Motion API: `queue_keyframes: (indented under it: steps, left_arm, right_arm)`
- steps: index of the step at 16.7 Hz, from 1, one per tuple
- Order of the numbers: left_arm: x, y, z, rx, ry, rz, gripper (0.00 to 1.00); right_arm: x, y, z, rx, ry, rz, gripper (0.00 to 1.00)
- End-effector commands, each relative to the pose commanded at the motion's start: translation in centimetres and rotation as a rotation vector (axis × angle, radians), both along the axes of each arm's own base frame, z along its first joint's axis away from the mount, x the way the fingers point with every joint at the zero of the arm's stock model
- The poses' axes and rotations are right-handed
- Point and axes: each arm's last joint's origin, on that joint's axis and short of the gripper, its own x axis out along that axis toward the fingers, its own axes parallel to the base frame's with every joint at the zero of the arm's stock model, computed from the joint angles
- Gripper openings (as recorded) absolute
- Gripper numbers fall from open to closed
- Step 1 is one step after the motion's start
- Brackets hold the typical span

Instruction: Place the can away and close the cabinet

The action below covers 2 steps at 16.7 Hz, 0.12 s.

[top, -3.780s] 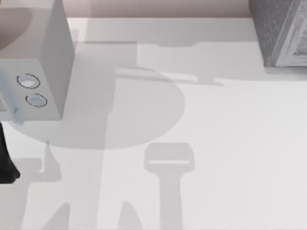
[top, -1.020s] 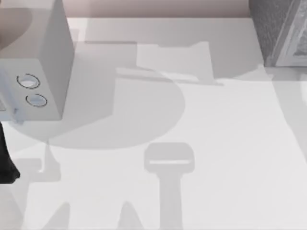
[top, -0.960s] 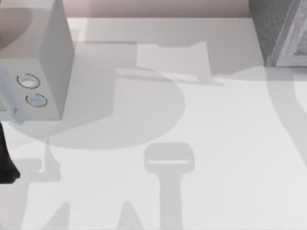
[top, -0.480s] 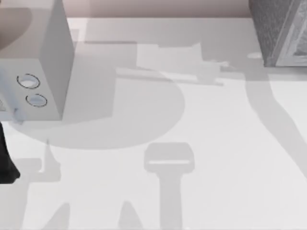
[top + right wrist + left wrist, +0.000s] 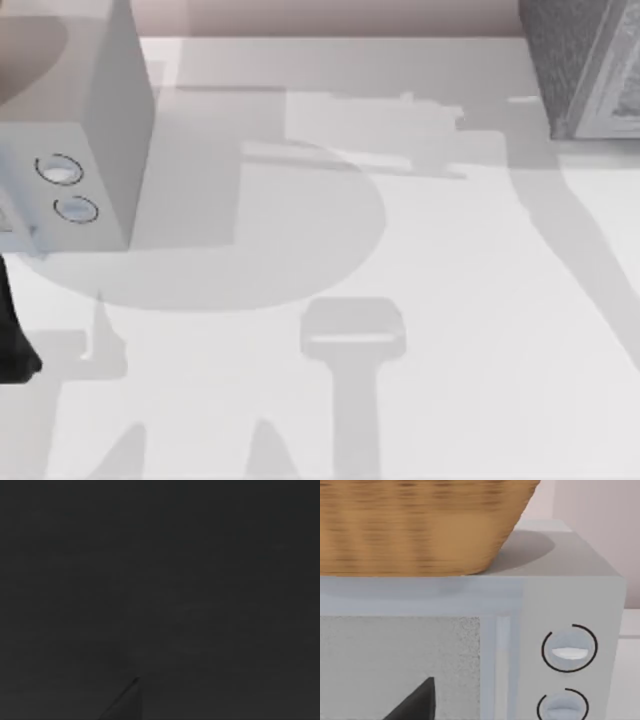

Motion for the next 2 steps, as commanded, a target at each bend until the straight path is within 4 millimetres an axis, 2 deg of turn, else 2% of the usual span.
queue_keyframes:
  steps: [2]
  left_arm:
    - [0.00,0.00,0.00,0.000,0.000,0.000,1.00]
  right_arm:
    - [1.12,-0.07,-0.12,-0.001,0.003,0.001,1.00]
